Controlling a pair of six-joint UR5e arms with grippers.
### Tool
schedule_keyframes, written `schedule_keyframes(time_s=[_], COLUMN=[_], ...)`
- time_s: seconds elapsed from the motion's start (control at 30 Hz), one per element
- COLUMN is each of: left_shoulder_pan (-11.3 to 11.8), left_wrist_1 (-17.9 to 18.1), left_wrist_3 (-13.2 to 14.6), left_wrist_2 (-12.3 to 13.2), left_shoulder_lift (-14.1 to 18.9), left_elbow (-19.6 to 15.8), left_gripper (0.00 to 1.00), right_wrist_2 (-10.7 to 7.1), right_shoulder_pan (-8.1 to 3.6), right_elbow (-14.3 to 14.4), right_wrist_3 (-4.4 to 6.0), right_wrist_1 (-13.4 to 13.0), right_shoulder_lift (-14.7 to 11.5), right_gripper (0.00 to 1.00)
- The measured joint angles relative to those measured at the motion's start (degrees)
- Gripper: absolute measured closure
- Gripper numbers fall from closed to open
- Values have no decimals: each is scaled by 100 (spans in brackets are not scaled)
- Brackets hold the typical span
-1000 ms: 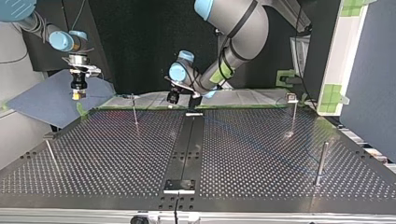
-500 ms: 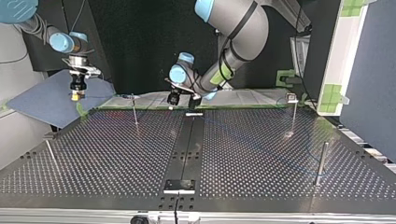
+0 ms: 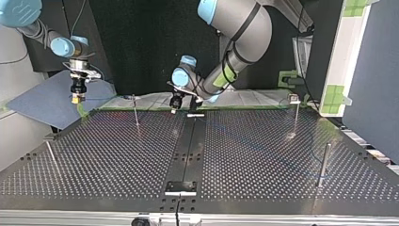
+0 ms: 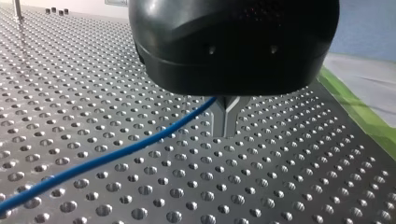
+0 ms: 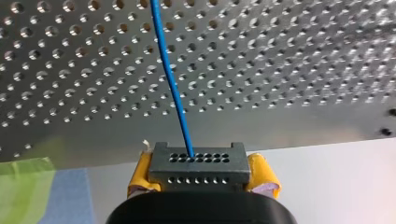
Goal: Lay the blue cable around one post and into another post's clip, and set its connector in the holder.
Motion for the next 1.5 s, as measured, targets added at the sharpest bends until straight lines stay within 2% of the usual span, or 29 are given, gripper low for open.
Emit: schedule_keyframes(time_s=[0.13, 0.43, 0.6, 0.9, 1.1, 1.43, 1.47, 1.5], left_shoulder_pan=[23, -14, -25, -10, 57, 69, 62, 55], left_wrist_1=[0, 5, -29, -374, -489, -620, -631, -639], left_wrist_3=[0, 0, 2, 49, 11, 89, 105, 124], left_wrist_2=[-3, -18, -32, -80, -83, -88, -87, -84], left_shoulder_lift=[0, -1, -48, -293, -303, -295, -293, -293], left_elbow=[7, 9, 41, 406, 698, 596, 582, 573], left_gripper=[99, 99, 99, 99, 99, 99, 95, 95], right_wrist_2=[29, 58, 136, 409, 473, 485, 485, 485], right_shoulder_pan=[2, 36, 57, 70, 73, 79, 80, 80], right_elbow=[-150, -549, -745, -877, -1005, -1039, -1039, -1039], right_wrist_3=[-85, -120, -189, -214, -244, -305, -305, -306], right_wrist_1=[149, 383, 516, 482, 608, 736, 740, 744], right_shoulder_lift=[149, 343, 424, 451, 454, 458, 459, 459], right_gripper=[74, 74, 74, 74, 74, 74, 74, 74])
